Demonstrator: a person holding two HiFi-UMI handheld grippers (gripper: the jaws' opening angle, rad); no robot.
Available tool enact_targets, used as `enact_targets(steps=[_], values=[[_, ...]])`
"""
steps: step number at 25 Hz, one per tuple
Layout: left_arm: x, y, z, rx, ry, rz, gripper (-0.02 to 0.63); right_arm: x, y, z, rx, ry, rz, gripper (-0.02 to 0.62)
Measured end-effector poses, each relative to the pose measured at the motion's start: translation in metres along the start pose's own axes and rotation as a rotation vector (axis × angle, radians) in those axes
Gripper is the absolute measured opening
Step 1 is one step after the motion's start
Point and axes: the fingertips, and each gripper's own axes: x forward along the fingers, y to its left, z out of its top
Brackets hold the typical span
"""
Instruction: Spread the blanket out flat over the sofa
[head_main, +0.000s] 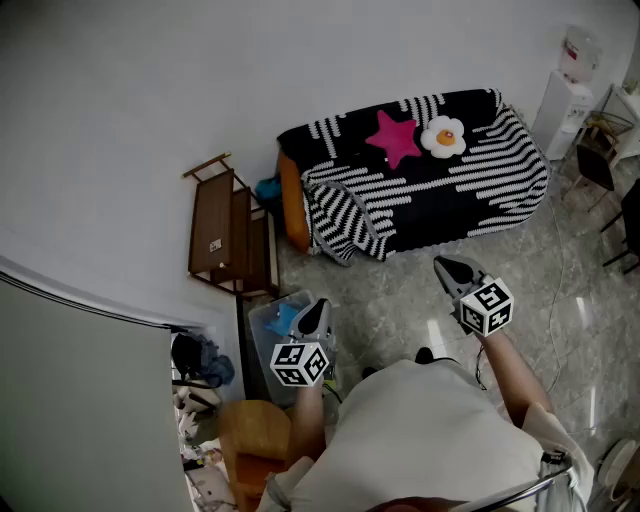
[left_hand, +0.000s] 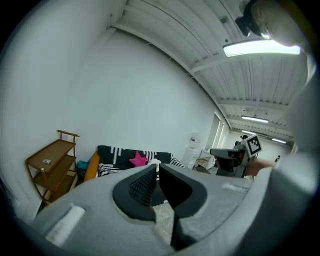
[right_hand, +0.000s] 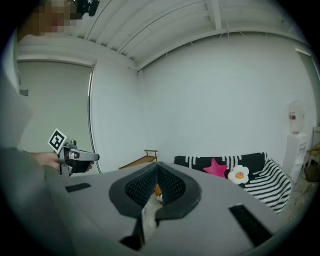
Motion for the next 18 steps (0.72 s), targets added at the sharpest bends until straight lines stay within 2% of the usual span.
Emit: enact_targets(steps=[18], values=[[0.004, -0.010, -0.005, -0.010, 0.009, 0.018, 0.029, -0.002, -0.008, -0.003, 0.010, 0.005, -0.003, 0.005]])
